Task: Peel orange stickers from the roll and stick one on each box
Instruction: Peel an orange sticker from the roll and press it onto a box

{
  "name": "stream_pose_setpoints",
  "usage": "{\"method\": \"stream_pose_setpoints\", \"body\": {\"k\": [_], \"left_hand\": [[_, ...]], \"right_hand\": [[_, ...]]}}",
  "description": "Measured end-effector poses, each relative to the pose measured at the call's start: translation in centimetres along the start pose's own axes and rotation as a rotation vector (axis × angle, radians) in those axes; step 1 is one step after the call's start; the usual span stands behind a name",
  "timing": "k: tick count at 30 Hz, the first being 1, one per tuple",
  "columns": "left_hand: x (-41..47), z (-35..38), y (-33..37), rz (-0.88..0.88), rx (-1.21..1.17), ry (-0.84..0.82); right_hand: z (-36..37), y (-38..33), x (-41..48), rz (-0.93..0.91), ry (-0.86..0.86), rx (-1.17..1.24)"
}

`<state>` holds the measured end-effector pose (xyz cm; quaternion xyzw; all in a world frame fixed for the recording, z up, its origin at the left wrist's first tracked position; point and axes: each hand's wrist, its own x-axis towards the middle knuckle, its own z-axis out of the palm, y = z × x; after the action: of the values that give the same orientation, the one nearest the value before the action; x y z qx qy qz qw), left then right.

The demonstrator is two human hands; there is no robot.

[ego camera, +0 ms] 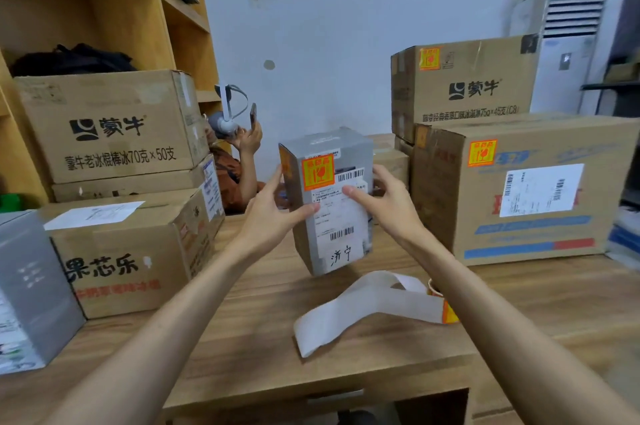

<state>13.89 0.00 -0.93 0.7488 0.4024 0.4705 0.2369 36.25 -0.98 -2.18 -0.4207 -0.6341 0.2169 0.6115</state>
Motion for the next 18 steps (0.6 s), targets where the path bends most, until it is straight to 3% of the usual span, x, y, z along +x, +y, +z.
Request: {"method": "stream_pose_setpoints", "body": {"k": [6,18], "left_hand": [[2.9,5.6,4.1,0.074,-0.078,-0.055],[3.9,21.8,11.4,0.141,-0.114,-0.216]], "right_hand": [[-8.1,-2.6,0.3,-0.043,0.095,-0.137],[-25.7,-2.1,-5.6,0.085,0.248,-0.277]]}}
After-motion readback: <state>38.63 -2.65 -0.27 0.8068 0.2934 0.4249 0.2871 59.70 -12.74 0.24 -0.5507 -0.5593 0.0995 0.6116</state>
